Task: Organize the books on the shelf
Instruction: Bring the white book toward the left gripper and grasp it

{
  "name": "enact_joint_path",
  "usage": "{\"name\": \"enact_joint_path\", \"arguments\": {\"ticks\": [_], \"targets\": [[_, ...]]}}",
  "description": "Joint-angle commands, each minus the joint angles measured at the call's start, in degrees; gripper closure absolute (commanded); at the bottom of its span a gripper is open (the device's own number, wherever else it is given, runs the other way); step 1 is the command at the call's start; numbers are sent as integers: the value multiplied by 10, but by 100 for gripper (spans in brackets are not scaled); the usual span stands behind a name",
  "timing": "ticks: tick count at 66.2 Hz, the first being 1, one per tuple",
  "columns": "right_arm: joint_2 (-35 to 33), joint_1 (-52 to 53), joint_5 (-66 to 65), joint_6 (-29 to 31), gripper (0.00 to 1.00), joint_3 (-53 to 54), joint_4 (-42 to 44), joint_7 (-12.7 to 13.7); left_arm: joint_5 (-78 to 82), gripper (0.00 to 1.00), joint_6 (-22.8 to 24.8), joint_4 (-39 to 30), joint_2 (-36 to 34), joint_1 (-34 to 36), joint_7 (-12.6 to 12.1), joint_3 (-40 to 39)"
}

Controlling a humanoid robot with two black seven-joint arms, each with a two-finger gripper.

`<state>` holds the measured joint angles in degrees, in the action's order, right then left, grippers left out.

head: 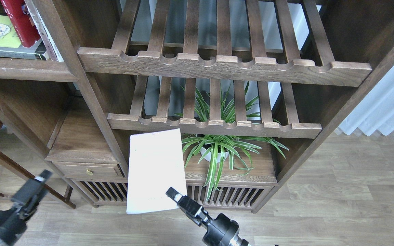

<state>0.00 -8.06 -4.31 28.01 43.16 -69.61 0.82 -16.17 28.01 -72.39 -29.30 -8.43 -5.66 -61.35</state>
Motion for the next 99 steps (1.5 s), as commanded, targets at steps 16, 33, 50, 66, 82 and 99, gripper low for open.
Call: {"name": "enact_joint_path", "arguments": {"ticks": [16,33,50,66,82,99], "targets": [[0,-12,-5,0,96,-11,0,21,0,2,0,-9,17,34,3,101],[0,-17,-7,0,96,-14,0,31,5,2,0,-25,56,45,-3,112],[0,-19,-7,0,96,-26,-1,38,6,9,0,-26,71,68,-3,177],[0,-20,-7,0,95,-26,-1,39,6,35,0,-26,87,70,-1,189],[0,-19,-7,0,95,-26,-1,39,4,80,0,-32,94,69,6,191],[0,-19,-7,0,95,-16,1,38,2,92,0,-49,86,66,6,177]]}}
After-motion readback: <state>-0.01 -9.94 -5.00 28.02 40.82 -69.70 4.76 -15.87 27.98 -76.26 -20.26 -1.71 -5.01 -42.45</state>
